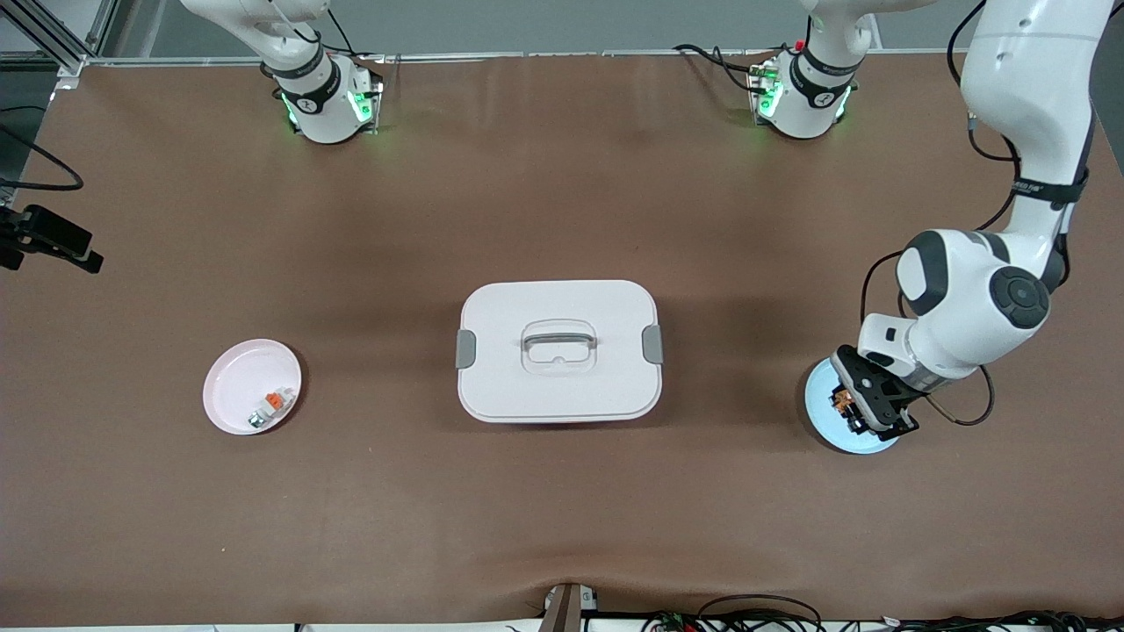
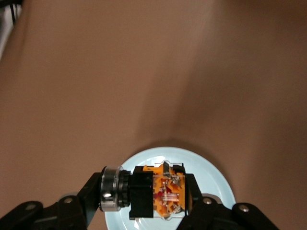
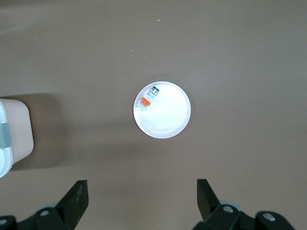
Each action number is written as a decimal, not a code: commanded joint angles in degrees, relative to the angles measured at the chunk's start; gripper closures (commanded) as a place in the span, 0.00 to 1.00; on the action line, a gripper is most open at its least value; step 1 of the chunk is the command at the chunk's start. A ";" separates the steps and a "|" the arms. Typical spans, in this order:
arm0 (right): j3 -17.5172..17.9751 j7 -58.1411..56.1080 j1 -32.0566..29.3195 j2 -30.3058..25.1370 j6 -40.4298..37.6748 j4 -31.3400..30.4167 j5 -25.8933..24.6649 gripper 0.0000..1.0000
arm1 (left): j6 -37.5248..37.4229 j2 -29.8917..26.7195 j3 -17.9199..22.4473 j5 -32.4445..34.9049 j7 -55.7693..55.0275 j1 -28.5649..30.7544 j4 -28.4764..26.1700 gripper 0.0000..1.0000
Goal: Transfer orange switch to right arm and place
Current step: 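Lift the switch with the left gripper and carry it over the white box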
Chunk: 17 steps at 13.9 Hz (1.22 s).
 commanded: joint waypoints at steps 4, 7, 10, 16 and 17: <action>0.20 0.71 0.33 -0.24 -0.35 0.16 -0.16 0.00 | -12.84 -2.42 -6.08 -1.25 -18.83 0.06 8.11 1.00; 0.11 0.71 0.16 -0.15 -0.43 0.08 -0.52 0.00 | -20.65 -2.52 -9.78 -1.33 -47.72 -0.11 13.29 1.00; 0.11 0.45 0.07 -0.15 -0.43 0.08 -0.78 0.00 | -22.43 -2.52 -12.15 -1.77 -65.87 -0.56 16.99 1.00; -0.42 -0.17 -0.63 -0.59 -0.96 0.52 -0.08 0.00 | -22.70 -2.08 -15.85 -4.14 -95.95 -0.73 20.85 1.00; -0.42 -0.08 -0.81 -0.59 -1.48 0.60 -0.08 0.00 | -22.44 -0.95 -16.64 -5.45 -99.81 -1.16 22.26 1.00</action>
